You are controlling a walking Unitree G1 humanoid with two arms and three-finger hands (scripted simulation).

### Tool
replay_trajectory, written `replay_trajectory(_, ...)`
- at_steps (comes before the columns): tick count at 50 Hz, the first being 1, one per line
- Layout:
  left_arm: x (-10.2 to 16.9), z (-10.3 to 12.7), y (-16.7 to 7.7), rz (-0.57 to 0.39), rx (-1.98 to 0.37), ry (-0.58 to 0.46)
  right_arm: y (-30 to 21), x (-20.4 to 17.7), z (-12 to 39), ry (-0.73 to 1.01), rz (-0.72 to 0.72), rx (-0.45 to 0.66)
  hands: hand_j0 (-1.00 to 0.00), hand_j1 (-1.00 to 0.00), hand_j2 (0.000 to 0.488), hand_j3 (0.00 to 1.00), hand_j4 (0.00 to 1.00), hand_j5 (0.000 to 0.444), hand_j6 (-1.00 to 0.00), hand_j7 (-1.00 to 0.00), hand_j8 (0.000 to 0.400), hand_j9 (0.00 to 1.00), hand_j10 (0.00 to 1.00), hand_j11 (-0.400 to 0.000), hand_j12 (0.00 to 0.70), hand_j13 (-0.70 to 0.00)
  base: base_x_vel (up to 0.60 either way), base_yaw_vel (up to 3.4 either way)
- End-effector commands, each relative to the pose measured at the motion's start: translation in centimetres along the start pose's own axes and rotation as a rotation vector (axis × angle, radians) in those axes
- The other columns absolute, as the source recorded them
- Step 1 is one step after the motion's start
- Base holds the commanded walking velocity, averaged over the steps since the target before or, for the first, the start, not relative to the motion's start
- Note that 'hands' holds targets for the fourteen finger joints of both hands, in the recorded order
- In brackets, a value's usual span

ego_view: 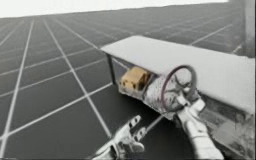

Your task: Pick up and drop off the object

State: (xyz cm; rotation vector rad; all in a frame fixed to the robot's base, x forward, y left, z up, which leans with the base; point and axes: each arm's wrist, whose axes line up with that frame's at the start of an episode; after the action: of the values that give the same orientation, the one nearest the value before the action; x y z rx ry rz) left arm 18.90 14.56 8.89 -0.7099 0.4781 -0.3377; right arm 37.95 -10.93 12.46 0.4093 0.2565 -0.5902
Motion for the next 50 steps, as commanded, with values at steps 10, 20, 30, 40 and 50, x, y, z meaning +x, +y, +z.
replay_trajectory(10,-0.17,-0.07,0.25,-0.008,-0.013,-0.01,0.75,-0.42,0.94,-0.042,0.02,0.002,0.0,0.0,0.0,1.0,1.0,0.0,0.0,0.0,0.0,1.0,1.0,-0.4,0.0,-0.7,0.36,-0.56)
replay_trajectory(20,-0.17,-0.07,0.25,-0.008,-0.013,-0.01,0.75,-0.42,0.94,-0.042,0.02,0.002,0.0,0.0,0.0,1.0,1.0,0.0,0.0,0.0,0.0,1.0,1.0,-0.4,0.0,-0.7,0.37,-0.35)
replay_trajectory(30,-0.17,-0.07,0.25,-0.008,-0.013,-0.01,0.75,-0.42,0.94,-0.042,0.02,0.002,0.0,0.0,0.0,1.0,1.0,0.0,0.0,0.0,0.0,1.0,1.0,-0.4,0.0,-0.7,0.36,-0.25)
replay_trajectory(40,-0.17,-0.07,0.25,-0.008,-0.013,-0.01,0.75,-0.42,0.94,-0.042,0.02,0.002,0.0,0.0,0.0,1.0,1.0,0.0,0.0,0.0,0.0,1.0,1.0,-0.4,0.0,-0.7,0.33,-0.15)
replay_trajectory(50,-0.17,-0.07,0.25,-0.008,-0.013,-0.01,0.75,-0.42,0.94,-0.042,0.02,0.002,0.0,0.0,0.0,1.0,1.0,0.0,0.0,0.0,0.0,1.0,1.0,-0.4,0.0,-0.7,0.28,-0.11)
